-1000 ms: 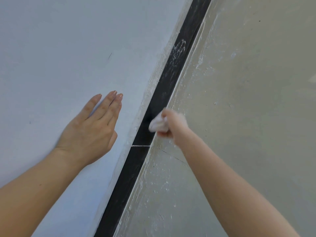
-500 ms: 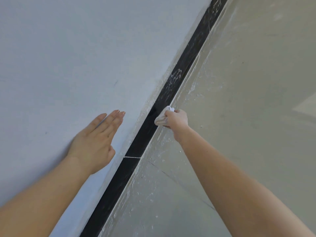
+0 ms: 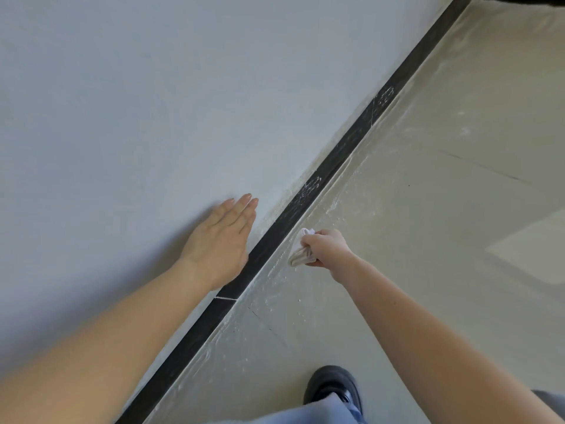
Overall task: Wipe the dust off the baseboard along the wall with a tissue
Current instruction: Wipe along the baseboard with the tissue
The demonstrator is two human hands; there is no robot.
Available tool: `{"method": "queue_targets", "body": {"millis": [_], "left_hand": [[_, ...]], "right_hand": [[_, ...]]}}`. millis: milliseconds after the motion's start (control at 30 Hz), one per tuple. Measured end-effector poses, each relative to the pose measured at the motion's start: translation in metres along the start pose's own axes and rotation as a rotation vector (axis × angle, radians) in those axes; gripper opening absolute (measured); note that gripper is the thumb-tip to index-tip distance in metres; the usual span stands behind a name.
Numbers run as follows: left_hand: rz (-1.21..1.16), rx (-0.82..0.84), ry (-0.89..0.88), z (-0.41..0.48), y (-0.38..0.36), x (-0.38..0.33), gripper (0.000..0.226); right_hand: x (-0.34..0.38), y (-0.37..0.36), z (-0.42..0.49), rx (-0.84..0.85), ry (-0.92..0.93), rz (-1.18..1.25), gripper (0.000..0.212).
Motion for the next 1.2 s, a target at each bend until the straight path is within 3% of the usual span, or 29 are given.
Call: {"method": "queue_targets", "body": {"millis": [200, 433, 633, 700, 767, 867, 933, 1067, 1200], "left_hand": [[-0.016, -0.196, -0.012, 0.049, -0.006, -0.01, 0.06], [0.019, -0.28, -0.07, 0.063, -0.019, -0.02, 0.058], [0.164, -0.33, -0.07, 0.101, 0.004, -0.018, 0.07], [0.178, -0.3, -0.03, 0.12, 0.01, -0.013, 0.062], [0.186, -0.245, -0.011, 0.132, 0.011, -0.01, 0.059], [0.279, -0.24, -0.01, 0.135, 0.008, -0.01, 0.065], [0.362, -0.207, -0.025, 0.132, 0.003, -0.012, 0.067], [0.39, -0.125, -0.02, 0.127, -0.004, -0.009, 0.063], [0.396, -0.07, -0.055, 0.124, -0.007, -0.011, 0.067]], "right_hand": [[0.038, 0.006, 0.036, -0.03, 0.03, -0.123, 0.01], [0.001, -0.022, 0.061, 0.051, -0.121, -0.106, 0.005], [-0.023, -0.035, 0.078, 0.148, -0.235, 0.128, 0.016], [-0.031, -0.044, 0.082, 0.202, -0.277, 0.169, 0.01], [-0.039, -0.056, 0.084, 0.256, -0.328, 0.206, 0.018], [-0.051, -0.073, 0.087, 0.294, -0.398, 0.274, 0.016], [-0.051, -0.074, 0.09, 0.245, -0.431, 0.335, 0.01], [-0.026, -0.052, 0.109, 0.144, -0.375, 0.344, 0.02], [0.013, -0.007, 0.133, 0.042, -0.29, 0.411, 0.007]]}}
Point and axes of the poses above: each hand's wrist, its own z-axis towards the middle knuckle, its own y-axis out of the back of the hand, x = y × z, the point moved 10 cm from there along z, towards the middle knuckle, and after that the axes turned 4 degrees about z, right-handed, at the moved point
